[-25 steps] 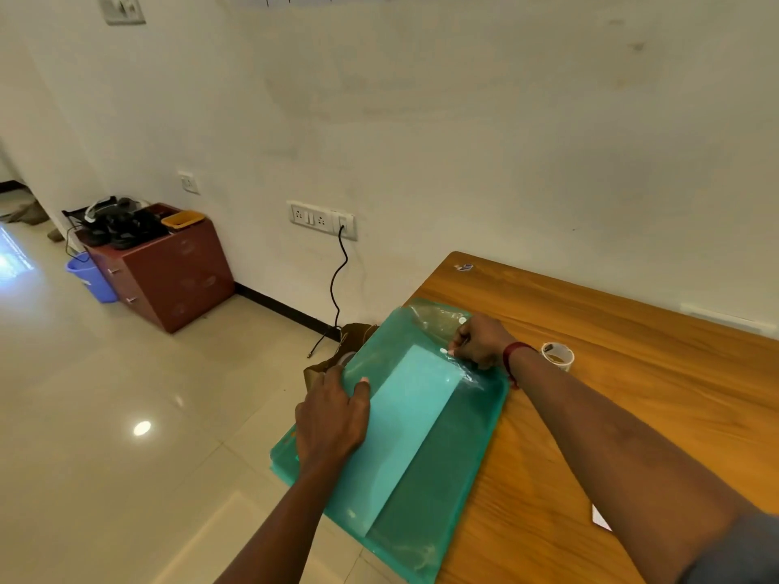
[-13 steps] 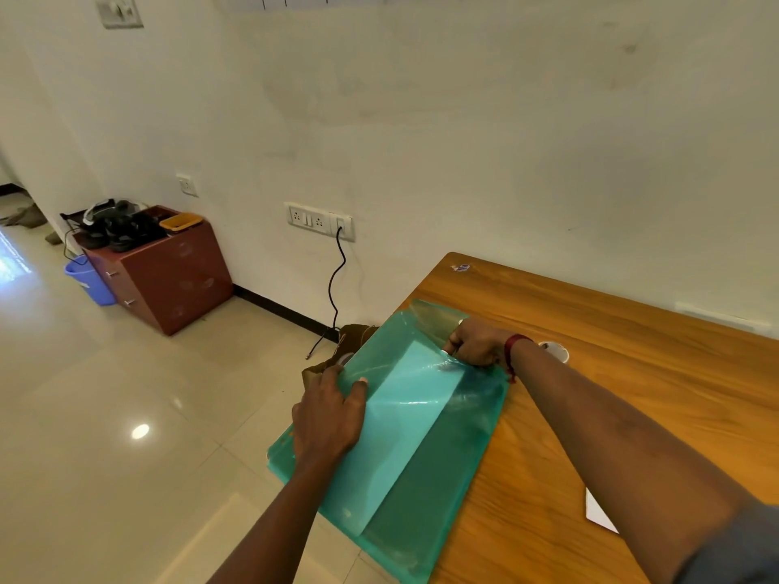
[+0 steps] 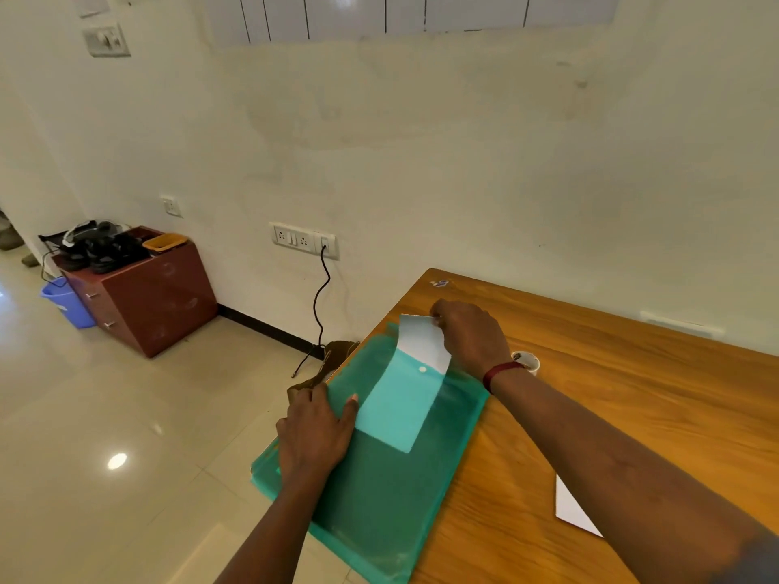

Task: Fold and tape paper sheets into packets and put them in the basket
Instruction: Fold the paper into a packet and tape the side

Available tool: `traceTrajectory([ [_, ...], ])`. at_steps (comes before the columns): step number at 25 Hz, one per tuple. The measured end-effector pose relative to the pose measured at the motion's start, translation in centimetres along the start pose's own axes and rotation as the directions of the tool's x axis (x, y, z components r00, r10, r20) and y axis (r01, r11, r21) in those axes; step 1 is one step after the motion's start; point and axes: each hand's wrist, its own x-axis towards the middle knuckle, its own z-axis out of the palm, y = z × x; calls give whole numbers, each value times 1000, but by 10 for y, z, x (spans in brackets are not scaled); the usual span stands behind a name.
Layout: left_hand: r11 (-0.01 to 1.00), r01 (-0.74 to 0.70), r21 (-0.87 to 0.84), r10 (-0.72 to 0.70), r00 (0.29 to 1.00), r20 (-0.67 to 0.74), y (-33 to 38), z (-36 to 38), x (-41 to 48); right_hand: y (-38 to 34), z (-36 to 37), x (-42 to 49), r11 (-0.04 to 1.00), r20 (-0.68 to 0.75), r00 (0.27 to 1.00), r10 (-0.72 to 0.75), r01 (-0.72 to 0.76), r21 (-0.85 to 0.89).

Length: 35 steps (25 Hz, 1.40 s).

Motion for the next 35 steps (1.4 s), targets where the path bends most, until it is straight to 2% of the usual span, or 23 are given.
traceTrajectory([
  [2, 1000, -2, 19, 2, 1000, -4, 1, 1, -1, -2, -7, 0, 996, -118, 990, -73, 67, -53],
  [5, 999, 11, 30, -11, 1000, -5, 1, 1, 0, -7, -18, 4, 988, -313, 937, -155, 141, -68],
  [10, 999, 15, 43, -16, 1000, 8, 1, 2, 1, -18, -44, 10, 969, -507, 828, -239, 236, -71],
  [15, 999, 18, 50, -18, 1000, 2, 3, 1, 1, -25, -74, 6, 979, -667, 721, -189, 192, -70],
  [18, 999, 17, 38, -17, 1000, -6, 2, 1, 1, -30, -84, -5, 975, -695, 719, -13, 163, 151],
  [20, 1000, 17, 7, -17, 1000, -18, 2, 1, 2, -32, -86, -18, 920, -645, 732, 218, 67, 387],
  [22, 998, 1, -58, -5, 998, -68, 3, -1, 0, -25, -83, -34, 814, -542, 717, 438, -61, 577],
  [23, 996, -14, -83, 6, 995, -99, 5, -3, 0, -19, -81, -43, 738, -466, 704, 535, -121, 664],
  [25, 993, -26, -111, 12, 992, -125, 8, -11, -1, -8, -77, -64, 518, -260, 677, 688, -209, 829],
  [27, 991, -40, -127, 22, 990, -141, 14, -20, 3, 0, -73, -87, 325, -88, 642, 762, -261, 909],
  [29, 985, -105, -135, 80, 980, -180, 26, -30, 6, 7, -73, -107, 199, 17, 595, 803, -295, 934],
  [31, 960, -239, -142, 207, 955, -212, 43, -37, 1, 13, -74, -125, 94, 92, 564, 821, -292, 952],
  [35, 794, -601, -93, 571, 789, -228, 91, -33, -36, 26, -75, -167, -4, 167, 538, 827, -291, 957],
])
